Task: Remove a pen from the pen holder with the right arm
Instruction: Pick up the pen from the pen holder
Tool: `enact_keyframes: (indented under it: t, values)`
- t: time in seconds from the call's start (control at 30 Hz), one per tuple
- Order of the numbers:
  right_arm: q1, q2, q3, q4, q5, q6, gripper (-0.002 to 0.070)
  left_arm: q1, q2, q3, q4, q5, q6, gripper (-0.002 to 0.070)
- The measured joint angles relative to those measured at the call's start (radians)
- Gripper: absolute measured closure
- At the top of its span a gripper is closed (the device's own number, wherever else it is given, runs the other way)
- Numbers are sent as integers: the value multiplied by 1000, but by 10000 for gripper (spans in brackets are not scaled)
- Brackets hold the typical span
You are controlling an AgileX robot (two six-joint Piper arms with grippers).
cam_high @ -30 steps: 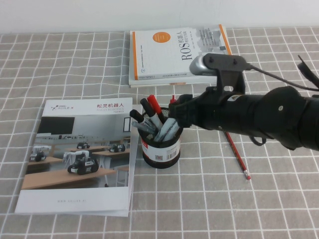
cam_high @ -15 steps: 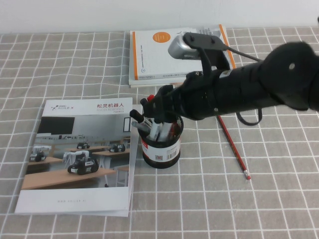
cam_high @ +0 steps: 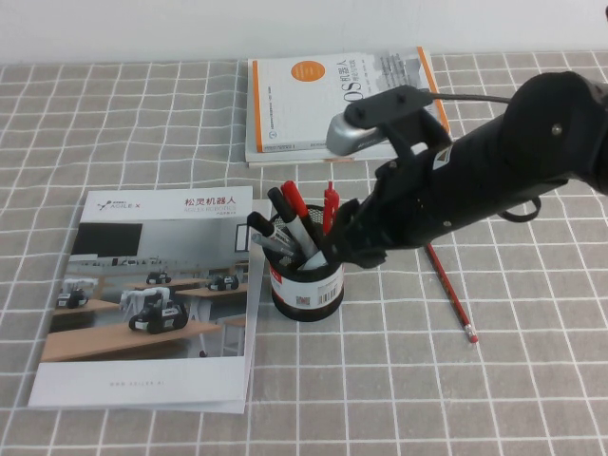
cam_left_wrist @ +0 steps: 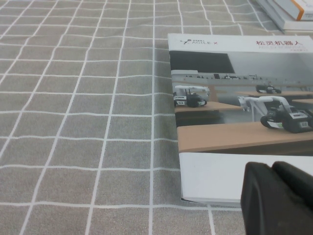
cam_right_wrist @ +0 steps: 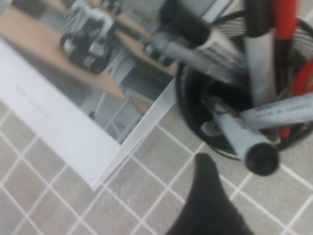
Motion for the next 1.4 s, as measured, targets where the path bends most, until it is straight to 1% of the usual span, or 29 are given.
enact_keyframes:
  t: [0.17,0.37,0.47,0.9,1.07,1.33,1.4]
  values:
    - [-11,0,0,-9,-19,185,291,0,0,0,0,0,0,678]
    - [-13,0,0,-9,-35,317,291,0,0,0,0,0,0,678]
    - [-13,7,0,-4,-36,355,291,0,0,0,0,0,0,678]
    - [-13,83,-1,61,-36,372,291,0,0,0,0,0,0,678]
    - [-13,83,-3,72,-40,372,311,0,0,0,0,0,0,678]
    - [-13,83,-20,74,-51,372,319,0,0,0,0,0,0,678]
    - [-13,83,-20,74,-51,372,330,0,0,0,0,0,0,678]
